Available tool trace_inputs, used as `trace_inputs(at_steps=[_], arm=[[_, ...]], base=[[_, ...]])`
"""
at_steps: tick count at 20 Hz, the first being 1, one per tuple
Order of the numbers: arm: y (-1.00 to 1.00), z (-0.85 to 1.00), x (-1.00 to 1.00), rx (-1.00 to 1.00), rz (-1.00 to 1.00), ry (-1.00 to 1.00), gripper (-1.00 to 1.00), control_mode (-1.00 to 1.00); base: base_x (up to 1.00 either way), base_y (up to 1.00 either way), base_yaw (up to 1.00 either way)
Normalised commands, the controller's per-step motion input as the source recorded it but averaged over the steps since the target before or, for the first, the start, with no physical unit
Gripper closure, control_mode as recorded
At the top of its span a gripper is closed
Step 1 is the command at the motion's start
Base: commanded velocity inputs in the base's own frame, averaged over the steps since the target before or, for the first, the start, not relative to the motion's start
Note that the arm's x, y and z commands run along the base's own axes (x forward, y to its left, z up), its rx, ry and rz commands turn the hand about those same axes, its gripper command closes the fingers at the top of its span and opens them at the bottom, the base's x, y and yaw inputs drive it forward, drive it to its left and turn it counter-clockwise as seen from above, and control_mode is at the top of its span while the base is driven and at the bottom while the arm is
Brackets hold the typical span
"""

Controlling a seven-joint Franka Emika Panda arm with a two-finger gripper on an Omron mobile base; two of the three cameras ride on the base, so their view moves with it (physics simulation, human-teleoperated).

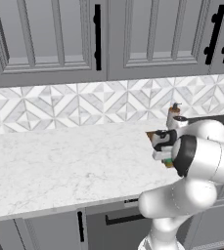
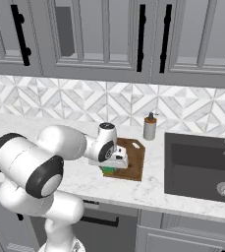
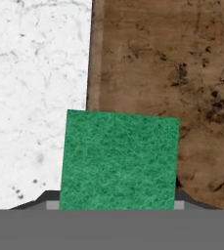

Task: Pick up the sponge from the counter and clean the cutting board by briefly scrubbing or pressing down on the cutting board. Once finished, release the sponge.

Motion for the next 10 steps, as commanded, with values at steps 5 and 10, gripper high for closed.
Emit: trace_inputs(at_steps=[5, 10], arm=[[0.00, 0.00, 0.35, 0.00, 0.00, 0.00, 1.00, -1.00], [0.00, -0.07, 0.73, 0.00, 0.00, -0.01, 1.00, -1.00]], base=[[0.00, 0.00, 0.00], [0.00, 0.00, 0.00]])
